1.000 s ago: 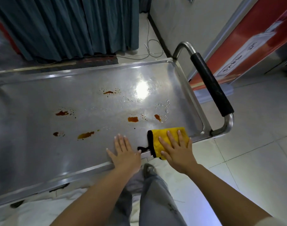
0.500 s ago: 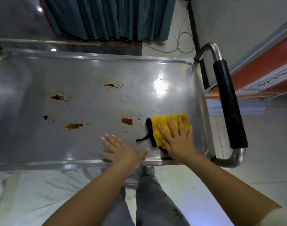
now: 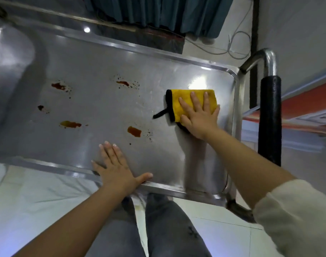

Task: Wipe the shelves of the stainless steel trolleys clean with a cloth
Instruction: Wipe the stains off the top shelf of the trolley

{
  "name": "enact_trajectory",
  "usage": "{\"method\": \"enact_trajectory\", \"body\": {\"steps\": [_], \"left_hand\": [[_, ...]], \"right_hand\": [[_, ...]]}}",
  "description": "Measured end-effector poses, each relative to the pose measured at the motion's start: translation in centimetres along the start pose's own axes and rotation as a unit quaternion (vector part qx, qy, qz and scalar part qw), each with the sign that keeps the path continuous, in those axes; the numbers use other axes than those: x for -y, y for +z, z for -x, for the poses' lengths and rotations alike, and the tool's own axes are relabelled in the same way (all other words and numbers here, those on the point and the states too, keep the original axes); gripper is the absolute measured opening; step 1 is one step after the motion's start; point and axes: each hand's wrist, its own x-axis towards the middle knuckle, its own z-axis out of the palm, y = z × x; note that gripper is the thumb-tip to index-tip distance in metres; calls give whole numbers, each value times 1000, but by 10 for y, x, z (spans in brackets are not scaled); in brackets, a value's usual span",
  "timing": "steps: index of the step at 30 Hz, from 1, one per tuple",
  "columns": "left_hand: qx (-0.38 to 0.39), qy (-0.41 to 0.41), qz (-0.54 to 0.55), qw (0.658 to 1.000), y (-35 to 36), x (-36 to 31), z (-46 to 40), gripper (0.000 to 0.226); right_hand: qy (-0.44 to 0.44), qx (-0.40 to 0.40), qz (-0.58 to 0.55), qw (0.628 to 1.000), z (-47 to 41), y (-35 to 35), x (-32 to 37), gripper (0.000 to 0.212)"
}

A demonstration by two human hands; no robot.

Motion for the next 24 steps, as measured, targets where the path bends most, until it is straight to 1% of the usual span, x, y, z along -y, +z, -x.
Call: {"method": "enact_trajectory", "body": {"steps": [5, 7, 10, 14, 18, 21, 24], "left_hand": [[-14, -7, -17, 1000, 2, 0, 0, 144], [-20, -10, -21, 1000, 3, -1, -2, 144], [-24, -13, -21, 999, 3, -2, -2, 144], [-35, -9, -28, 999, 4, -1, -1, 143], [-40, 5, -16, 999, 3, 0, 0, 143], [-42, 12, -4, 999, 4, 2, 0, 142], [-48, 24, 4, 999, 5, 5, 0, 141]], "right_hand": [[40, -2, -29, 999, -84, -38, -17, 58], [48, -2, -31, 998, -99, -45, -22, 57], [52, -13, -30, 998, -94, -45, -21, 57], [91, -26, -50, 994, -55, -34, -21, 58], [158, -38, -48, 986, 17, -9, -18, 57], [167, -36, -35, 985, 77, 21, 2, 58], [149, -25, -32, 988, 128, 49, 34, 61]]}}
